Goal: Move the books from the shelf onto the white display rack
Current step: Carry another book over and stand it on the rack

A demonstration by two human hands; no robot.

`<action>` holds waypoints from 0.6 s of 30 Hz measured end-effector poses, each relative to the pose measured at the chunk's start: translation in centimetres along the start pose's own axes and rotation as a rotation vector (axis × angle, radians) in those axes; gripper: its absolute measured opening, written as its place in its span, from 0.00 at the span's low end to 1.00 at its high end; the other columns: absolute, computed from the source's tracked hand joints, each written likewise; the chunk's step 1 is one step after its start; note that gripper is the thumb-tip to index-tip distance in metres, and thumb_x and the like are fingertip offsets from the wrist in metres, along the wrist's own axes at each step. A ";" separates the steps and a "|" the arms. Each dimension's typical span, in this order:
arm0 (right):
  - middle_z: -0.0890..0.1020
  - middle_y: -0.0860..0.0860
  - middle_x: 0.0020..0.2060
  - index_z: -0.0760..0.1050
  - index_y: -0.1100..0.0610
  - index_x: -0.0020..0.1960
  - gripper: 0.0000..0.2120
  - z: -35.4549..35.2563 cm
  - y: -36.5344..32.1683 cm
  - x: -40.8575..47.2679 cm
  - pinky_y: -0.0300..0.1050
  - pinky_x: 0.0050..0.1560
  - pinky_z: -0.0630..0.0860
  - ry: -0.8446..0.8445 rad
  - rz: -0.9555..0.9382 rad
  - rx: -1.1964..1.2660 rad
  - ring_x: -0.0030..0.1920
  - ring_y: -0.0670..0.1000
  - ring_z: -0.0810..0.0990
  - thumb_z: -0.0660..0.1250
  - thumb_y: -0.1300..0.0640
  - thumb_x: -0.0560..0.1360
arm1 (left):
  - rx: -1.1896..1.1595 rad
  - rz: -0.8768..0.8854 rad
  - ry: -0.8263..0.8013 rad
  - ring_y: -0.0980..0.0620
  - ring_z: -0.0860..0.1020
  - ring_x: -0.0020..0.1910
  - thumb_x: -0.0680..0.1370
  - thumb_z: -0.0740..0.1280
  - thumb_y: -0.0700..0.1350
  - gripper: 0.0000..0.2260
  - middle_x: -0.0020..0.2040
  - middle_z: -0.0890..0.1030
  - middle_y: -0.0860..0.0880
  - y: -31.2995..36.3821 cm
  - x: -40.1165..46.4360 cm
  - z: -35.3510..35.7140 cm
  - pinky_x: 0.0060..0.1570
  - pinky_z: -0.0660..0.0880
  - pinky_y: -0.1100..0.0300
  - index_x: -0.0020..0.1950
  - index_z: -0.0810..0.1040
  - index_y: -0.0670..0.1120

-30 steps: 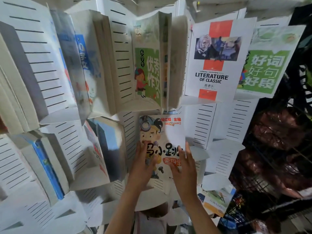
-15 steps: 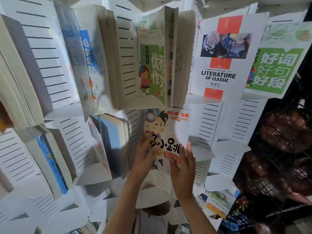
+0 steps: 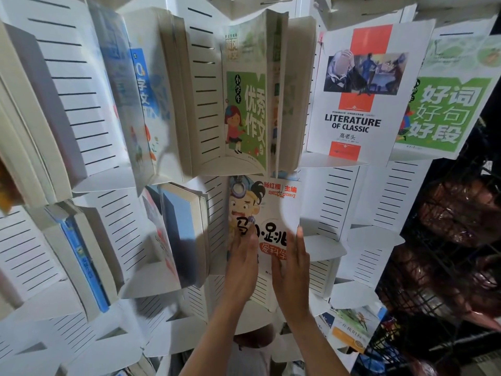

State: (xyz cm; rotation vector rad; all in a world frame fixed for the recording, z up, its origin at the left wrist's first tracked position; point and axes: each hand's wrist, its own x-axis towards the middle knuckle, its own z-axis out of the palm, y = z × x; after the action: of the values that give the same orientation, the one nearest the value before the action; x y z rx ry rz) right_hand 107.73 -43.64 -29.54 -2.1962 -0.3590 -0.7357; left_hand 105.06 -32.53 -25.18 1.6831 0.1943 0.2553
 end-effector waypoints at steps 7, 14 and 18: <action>0.64 0.56 0.75 0.40 0.43 0.80 0.42 0.3 -0.4 -0.1 0.53 0.59 0.79 -0.096 0.134 0.134 0.71 0.55 0.70 0.66 0.57 0.79 | -0.182 -0.108 -0.065 0.66 0.80 0.56 0.82 0.50 0.65 0.19 0.56 0.81 0.67 0.4 1.1 -1.8 0.44 0.77 0.71 0.70 0.68 0.66; 0.77 0.54 0.65 0.55 0.53 0.79 0.34 1.8 0.2 0.6 0.49 0.50 0.84 -0.031 0.302 0.212 0.60 0.54 0.81 0.67 0.60 0.79 | -0.167 -0.135 -0.072 0.59 0.80 0.60 0.77 0.54 0.70 0.18 0.60 0.81 0.63 0.1 1.8 -1.1 0.56 0.78 0.55 0.66 0.69 0.72; 0.77 0.53 0.66 0.59 0.52 0.78 0.29 1.7 1.0 1.1 0.37 0.47 0.81 -0.050 0.307 0.269 0.58 0.52 0.82 0.65 0.57 0.80 | -0.139 -0.110 -0.069 0.61 0.78 0.61 0.77 0.53 0.69 0.21 0.62 0.79 0.66 0.0 2.1 -0.7 0.58 0.78 0.55 0.70 0.64 0.73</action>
State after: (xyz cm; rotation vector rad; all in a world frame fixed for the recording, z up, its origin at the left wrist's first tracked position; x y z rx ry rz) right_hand 109.77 -43.04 -30.35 -1.9574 -0.1309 -0.4380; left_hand 106.88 -31.32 -25.03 1.5353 0.2123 0.1258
